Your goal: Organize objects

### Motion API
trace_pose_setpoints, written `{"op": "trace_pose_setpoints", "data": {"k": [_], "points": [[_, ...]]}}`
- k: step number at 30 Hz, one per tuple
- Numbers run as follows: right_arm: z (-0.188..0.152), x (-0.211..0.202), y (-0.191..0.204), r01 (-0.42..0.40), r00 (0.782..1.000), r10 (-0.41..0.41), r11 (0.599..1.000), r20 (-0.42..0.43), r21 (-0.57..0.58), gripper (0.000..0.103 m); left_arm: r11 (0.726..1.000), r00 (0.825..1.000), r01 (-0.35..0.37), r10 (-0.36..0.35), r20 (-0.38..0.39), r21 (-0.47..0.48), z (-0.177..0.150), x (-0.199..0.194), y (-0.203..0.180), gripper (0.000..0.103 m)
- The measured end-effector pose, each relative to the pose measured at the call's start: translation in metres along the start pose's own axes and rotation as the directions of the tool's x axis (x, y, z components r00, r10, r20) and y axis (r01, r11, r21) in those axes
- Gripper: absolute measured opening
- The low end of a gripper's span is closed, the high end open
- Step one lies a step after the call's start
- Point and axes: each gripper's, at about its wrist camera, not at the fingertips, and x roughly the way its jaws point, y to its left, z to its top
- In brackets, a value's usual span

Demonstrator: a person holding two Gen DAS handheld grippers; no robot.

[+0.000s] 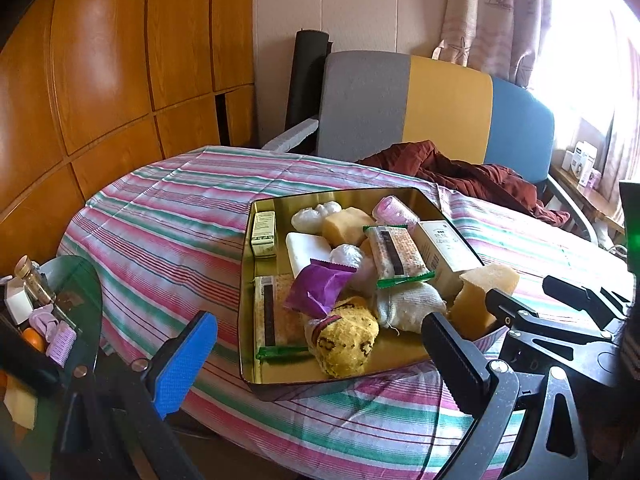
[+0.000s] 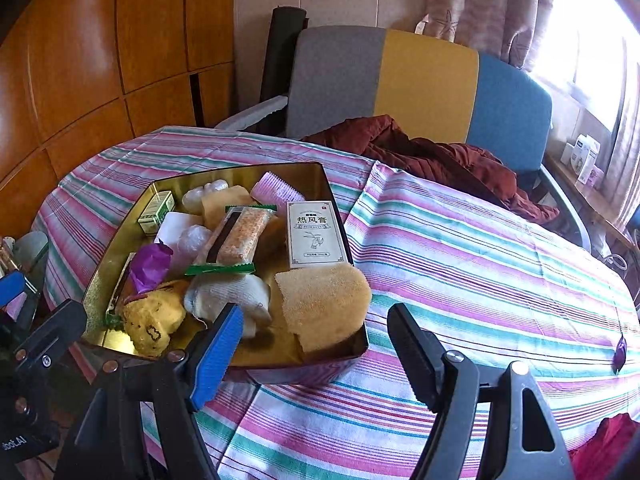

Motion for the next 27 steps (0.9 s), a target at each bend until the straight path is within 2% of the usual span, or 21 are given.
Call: {"op": "trace_pose_setpoints", "data": {"k": [27], "points": [[-0.0002,0.0061,0.0051,-0.008,1.0,0.007,1.0,-0.009,-0.011,0.076,1.0,1.0,-0.018,0.017,0.004,0.023,-0.0013,0.0033,-0.0022,0.103]]}}
